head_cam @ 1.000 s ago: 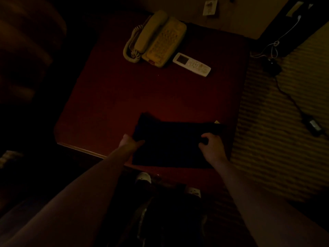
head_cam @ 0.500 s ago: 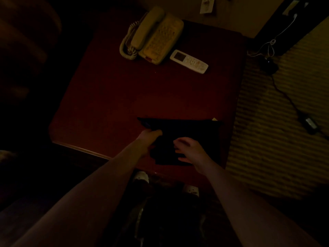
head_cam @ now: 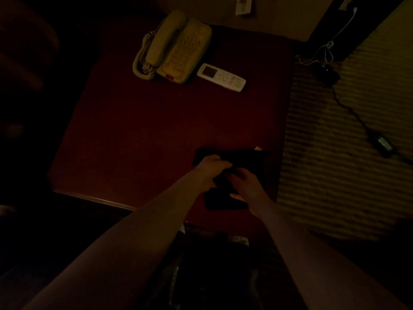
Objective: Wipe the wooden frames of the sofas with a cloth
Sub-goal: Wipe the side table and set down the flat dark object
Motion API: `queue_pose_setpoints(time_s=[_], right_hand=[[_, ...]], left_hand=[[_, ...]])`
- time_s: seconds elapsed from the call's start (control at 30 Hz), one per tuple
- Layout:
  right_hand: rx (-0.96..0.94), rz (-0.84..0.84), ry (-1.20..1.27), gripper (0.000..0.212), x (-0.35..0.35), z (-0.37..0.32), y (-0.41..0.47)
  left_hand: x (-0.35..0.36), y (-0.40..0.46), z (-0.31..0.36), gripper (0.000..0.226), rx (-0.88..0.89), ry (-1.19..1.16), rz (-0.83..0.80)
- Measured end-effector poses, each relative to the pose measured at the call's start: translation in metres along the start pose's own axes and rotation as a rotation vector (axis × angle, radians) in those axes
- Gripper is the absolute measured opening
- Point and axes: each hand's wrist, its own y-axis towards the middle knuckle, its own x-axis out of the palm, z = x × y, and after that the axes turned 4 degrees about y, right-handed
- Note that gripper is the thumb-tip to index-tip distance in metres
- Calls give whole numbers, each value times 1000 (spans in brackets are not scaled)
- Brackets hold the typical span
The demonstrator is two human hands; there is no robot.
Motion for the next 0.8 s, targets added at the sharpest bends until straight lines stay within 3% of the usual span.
queue_pose_setpoints(time_s=[0.13,0.27,0.4,0.57,0.7,0.8], right_hand=[[-10,148,-29,19,-20,3,6],[10,294,-75,23,-42,11,20],[50,375,-150,32,-58,20,30],[85,391,-249,41,-70,31,31],[84,400,-284,46,-74,39,30],[84,395,-309,51,-72,42,32]], left_hand=[[28,4,9,9,91,137,18],[48,9,12,14,235,316,11],[54,11,8,34,303,493,-7],[34,19,-20,37,212,660,177],[15,22,-44,49,14,619,396],[13,16,-54,56,-84,538,455]])
